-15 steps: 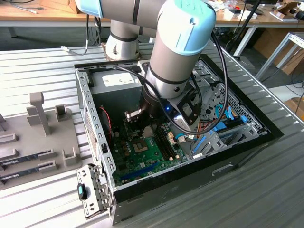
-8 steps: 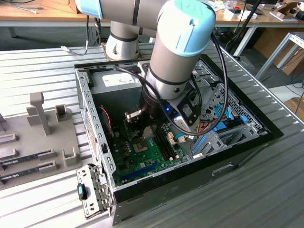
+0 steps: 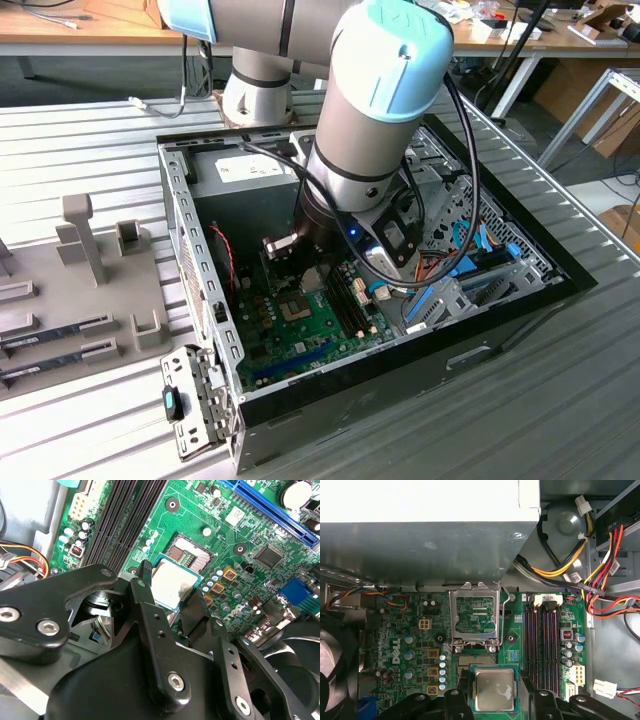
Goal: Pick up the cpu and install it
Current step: 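Place the cpu into insertion slot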
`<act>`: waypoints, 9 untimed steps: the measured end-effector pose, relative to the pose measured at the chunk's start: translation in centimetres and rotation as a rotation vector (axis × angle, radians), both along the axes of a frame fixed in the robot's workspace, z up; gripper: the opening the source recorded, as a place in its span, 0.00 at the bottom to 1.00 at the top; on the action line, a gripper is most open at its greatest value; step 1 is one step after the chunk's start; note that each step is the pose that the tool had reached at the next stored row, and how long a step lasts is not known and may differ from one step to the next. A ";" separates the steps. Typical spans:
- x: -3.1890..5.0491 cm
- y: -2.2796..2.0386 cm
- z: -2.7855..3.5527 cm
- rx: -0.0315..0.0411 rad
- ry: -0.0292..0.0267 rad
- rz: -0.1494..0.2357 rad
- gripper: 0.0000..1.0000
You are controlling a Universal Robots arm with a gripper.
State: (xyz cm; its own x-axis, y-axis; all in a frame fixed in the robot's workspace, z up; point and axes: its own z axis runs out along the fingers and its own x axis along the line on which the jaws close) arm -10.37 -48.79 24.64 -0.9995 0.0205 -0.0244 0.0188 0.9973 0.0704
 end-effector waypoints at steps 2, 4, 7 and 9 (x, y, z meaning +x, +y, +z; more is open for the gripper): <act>0.00 -0.03 -0.05 0.0000 0.0000 0.000 0.47; 0.00 -0.05 -0.09 0.0000 0.0000 0.000 0.47; 0.00 -0.09 -0.20 0.0000 0.0000 0.000 0.47; 0.00 -0.11 -0.25 0.0000 0.0000 0.000 0.47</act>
